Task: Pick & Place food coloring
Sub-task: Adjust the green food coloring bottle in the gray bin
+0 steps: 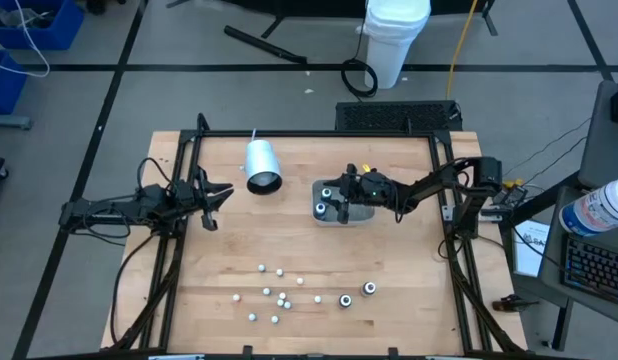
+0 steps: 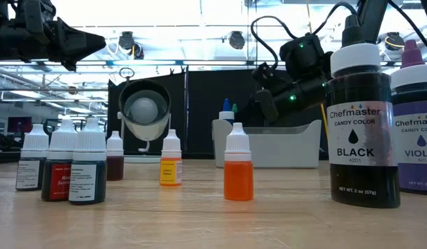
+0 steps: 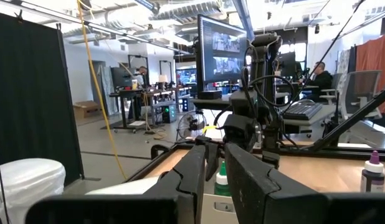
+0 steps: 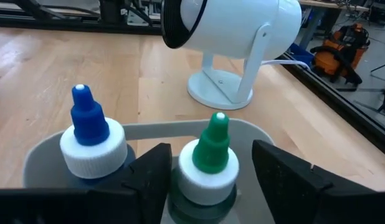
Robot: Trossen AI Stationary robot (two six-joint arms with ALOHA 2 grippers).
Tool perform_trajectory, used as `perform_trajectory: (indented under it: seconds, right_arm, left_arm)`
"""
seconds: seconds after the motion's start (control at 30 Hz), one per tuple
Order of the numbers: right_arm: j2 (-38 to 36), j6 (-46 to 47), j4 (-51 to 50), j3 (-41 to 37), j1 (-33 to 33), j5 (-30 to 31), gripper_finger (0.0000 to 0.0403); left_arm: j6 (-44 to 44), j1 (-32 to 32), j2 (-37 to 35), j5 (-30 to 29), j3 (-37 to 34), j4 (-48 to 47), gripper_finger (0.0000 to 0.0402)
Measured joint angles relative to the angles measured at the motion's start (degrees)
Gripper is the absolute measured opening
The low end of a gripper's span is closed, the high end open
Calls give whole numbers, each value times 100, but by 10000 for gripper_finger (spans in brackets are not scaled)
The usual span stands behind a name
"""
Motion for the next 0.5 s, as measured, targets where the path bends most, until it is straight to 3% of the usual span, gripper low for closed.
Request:
perform_trajectory:
  seconds: [0.5]
  right_arm:
    - [-2, 2, 89, 0, 0, 7, 112]
  left_arm:
    - [5, 0, -1, 0, 0, 0, 72]
